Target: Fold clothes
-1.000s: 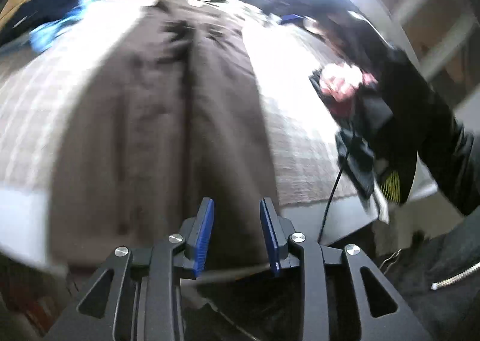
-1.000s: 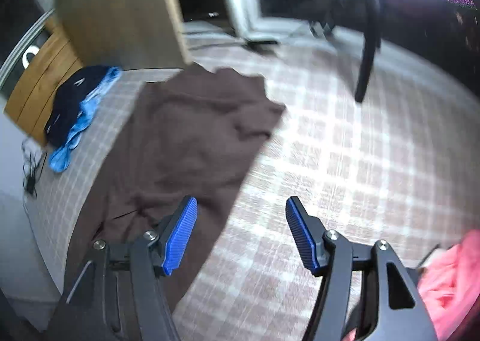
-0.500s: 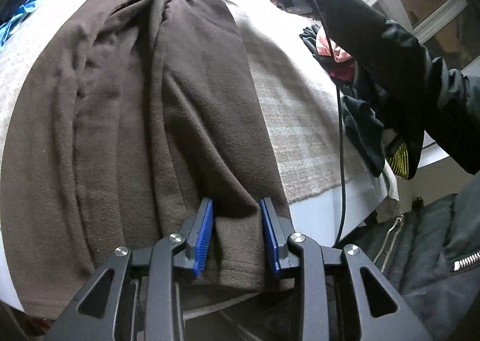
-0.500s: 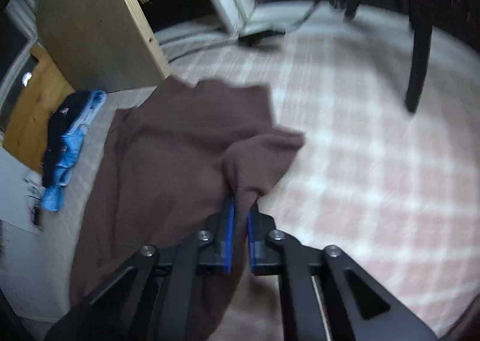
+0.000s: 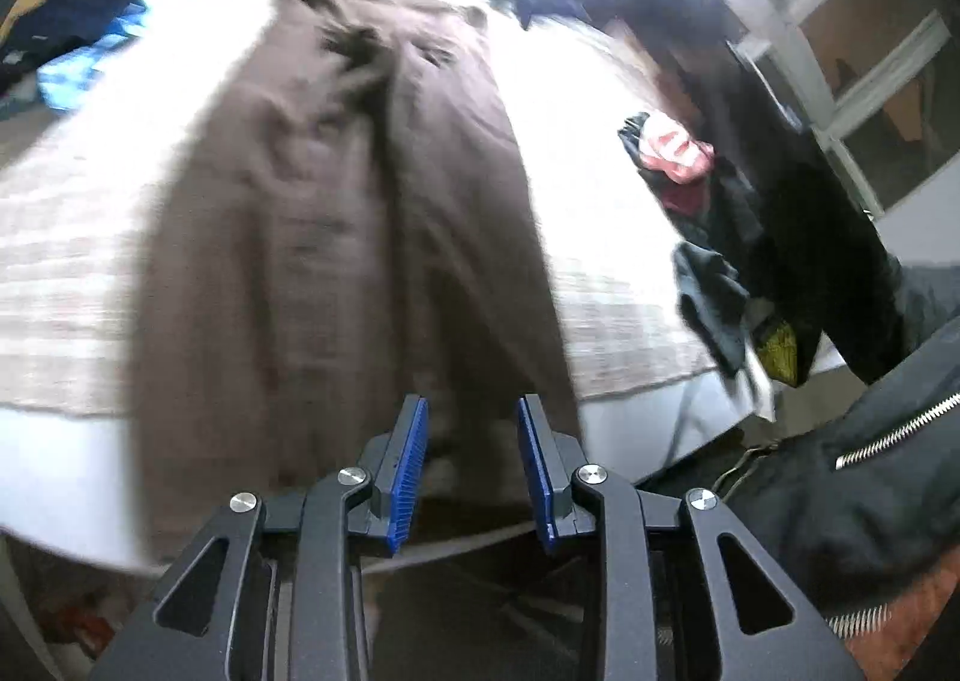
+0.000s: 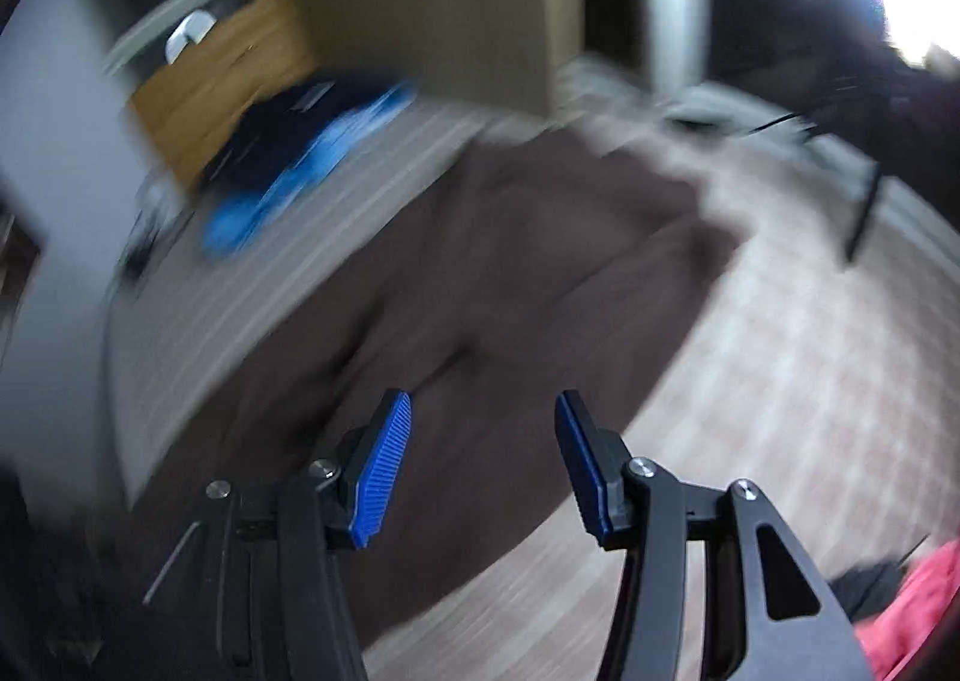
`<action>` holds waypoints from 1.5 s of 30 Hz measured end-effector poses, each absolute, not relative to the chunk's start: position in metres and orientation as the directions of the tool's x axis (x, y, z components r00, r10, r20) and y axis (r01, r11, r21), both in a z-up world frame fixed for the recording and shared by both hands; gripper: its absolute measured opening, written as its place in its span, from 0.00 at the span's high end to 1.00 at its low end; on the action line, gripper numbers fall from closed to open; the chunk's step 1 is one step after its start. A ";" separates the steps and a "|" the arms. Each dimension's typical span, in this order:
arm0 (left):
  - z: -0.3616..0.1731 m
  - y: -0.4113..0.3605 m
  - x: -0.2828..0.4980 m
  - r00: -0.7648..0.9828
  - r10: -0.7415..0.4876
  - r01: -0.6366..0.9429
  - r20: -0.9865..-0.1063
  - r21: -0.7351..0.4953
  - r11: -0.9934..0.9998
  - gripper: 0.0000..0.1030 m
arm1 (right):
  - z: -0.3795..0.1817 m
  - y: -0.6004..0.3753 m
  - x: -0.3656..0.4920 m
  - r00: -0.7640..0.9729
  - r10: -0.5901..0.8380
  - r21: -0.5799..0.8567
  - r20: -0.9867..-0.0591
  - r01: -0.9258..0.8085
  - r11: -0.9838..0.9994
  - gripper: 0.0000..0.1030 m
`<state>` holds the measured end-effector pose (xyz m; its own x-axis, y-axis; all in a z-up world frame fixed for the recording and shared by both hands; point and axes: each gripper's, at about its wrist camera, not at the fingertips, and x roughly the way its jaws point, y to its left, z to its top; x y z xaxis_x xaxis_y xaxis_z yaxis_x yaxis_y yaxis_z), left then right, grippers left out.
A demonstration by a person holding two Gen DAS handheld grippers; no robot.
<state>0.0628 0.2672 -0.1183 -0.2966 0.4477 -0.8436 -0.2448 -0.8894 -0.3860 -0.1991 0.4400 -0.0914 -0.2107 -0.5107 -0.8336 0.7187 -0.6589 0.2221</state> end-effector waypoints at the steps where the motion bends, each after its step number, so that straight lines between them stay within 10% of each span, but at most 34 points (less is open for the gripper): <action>1: -0.116 0.259 0.064 -0.305 0.426 -0.234 -0.852 -0.366 -0.901 0.72 | -0.097 0.434 -0.179 -0.182 -0.506 0.219 -0.843 0.744 -0.632 0.52; 9: -0.117 0.228 0.062 -0.282 0.397 -0.260 -0.873 -0.329 -0.908 0.72 | -0.127 0.412 -0.077 -0.141 -0.441 0.159 -0.886 0.801 -0.577 0.53; 26: -0.163 0.313 0.067 -0.069 0.472 -0.853 -0.879 -0.193 -0.484 0.72 | -0.114 0.458 0.060 -0.224 -0.406 0.255 -0.886 0.494 -0.831 0.52; 31: -0.166 0.309 0.061 -0.045 0.497 -0.848 -0.867 -0.230 -0.477 0.91 | -0.118 0.442 0.066 -0.247 -0.416 0.247 -0.875 0.511 -0.823 0.53; 45: -0.160 0.273 0.073 -0.070 0.508 -0.796 -0.859 -0.259 -0.547 1.00 | -0.146 0.420 0.071 -0.178 -0.318 0.147 -0.931 0.616 -0.774 0.69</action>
